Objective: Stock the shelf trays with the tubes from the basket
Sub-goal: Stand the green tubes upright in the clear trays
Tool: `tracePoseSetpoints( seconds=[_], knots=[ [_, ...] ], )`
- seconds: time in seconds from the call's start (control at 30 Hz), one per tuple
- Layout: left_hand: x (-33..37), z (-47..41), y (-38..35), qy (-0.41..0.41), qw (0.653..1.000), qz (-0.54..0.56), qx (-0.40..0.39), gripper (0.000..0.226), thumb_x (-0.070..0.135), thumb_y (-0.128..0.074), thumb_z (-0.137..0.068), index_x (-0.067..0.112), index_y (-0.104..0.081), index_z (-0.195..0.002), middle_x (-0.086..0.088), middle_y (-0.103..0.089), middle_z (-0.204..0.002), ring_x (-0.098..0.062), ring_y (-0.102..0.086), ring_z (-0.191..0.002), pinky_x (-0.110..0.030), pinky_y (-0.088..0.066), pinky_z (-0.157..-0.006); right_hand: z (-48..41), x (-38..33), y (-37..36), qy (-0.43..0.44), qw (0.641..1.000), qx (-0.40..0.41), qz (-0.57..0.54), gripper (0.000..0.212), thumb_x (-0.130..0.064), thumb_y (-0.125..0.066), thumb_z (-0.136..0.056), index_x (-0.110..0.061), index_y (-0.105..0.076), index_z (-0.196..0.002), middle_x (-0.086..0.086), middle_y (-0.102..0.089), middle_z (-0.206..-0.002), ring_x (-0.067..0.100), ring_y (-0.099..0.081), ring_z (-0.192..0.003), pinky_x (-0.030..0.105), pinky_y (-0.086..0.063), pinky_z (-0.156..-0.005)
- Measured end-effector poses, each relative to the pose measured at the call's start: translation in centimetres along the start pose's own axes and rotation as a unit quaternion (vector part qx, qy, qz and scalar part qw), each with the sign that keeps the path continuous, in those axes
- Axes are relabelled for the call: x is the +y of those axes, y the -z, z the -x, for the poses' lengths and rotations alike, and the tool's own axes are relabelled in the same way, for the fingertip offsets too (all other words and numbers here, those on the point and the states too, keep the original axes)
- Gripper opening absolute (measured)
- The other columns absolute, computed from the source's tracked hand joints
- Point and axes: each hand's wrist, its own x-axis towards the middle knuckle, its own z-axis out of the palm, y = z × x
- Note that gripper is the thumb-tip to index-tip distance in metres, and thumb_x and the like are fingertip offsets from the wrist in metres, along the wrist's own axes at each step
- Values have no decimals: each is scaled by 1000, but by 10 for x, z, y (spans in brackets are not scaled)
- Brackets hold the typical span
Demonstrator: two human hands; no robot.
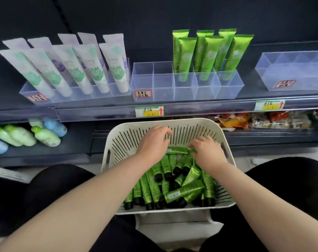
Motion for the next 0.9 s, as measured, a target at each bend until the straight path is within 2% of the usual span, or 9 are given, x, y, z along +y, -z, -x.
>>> tracePoseSetpoints(
  seconds=[0.2,0.3,0.37,0.43,0.5,0.6,0.67,0.77,0.9],
  knots=[
    [-31,32,-47,78,994,-7,-74,26,20,-57,-96,25,-59,-121,7,-53,-136,-11,-49,-125,-25,-39,-98,11,5,-30,-28,993,-113,27,36,-8,-54,-90,-26,-58,-120,-4,-60,-125,21,-37,-128,40,-32,-106],
    [-38,42,-58,100,991,-13,-85,26,21,-55,-97,26,-57,-123,6,-52,-137,-11,-51,-123,-25,-43,-94,15,5,-35,-52,982,-169,64,39,-4,-52,-89,-23,-54,-124,5,-56,-129,25,-39,-128,41,-36,-103],
    [-42,45,-61,106,991,-10,-83,27,20,-54,-97,25,-57,-124,6,-53,-136,-11,-52,-122,-25,-43,-93,15,3,-36,-89,974,-201,54,37,-7,-53,-92,-21,-53,-126,14,-47,-134,28,-50,-117,40,-45,-96],
    [-43,47,-64,107,991,-4,-79,27,20,-55,-97,25,-57,-124,5,-54,-136,-11,-52,-122,-24,-43,-94,13,1,-39,-118,969,-215,31,35,-15,-60,-91,-23,-55,-125,15,-43,-137,26,-55,-108,39,-49,-89],
    [-44,49,-65,106,991,-4,-78,27,21,-55,-97,25,-58,-123,5,-54,-136,-11,-53,-122,-25,-43,-96,12,1,-41,-118,967,-223,16,34,-24,-65,-88,-27,-58,-121,11,-44,-135,24,-53,-109,39,-49,-90],
    [-46,50,-65,107,991,2,-75,26,19,-56,-97,24,-59,-122,5,-55,-135,-12,-52,-123,-27,-43,-99,12,4,-37,-77,976,-205,-10,23,-38,-62,-87,-30,-63,-109,0,-57,-117,20,-43,-118,44,-42,-100],
    [-47,49,-64,110,991,5,-76,26,19,-56,-96,24,-59,-122,4,-56,-134,-13,-53,-122,-29,-44,-101,12,6,-27,-55,980,-187,-37,14,-38,-56,-92,-28,-62,-99,-4,-63,-102,18,-48,-111,42,-42,-98],
    [-48,47,-61,118,990,7,-77,27,18,-57,-96,23,-59,-122,3,-56,-134,-14,-56,-118,-31,-48,-99,13,6,-8,-48,982,-158,-92,9,-29,-52,-95,-21,-57,-96,-2,-63,-90,17,-60,-85,36,-53,-80],
    [-41,43,-57,116,990,6,-78,28,16,-58,-95,21,-59,-123,2,-57,-132,-16,-56,-119,-34,-49,-98,14,12,16,-47,989,-26,-137,7,-25,-53,-95,-24,-53,-88,-5,-63,-82,15,-60,-71,31,-51,-65]
  ],
)
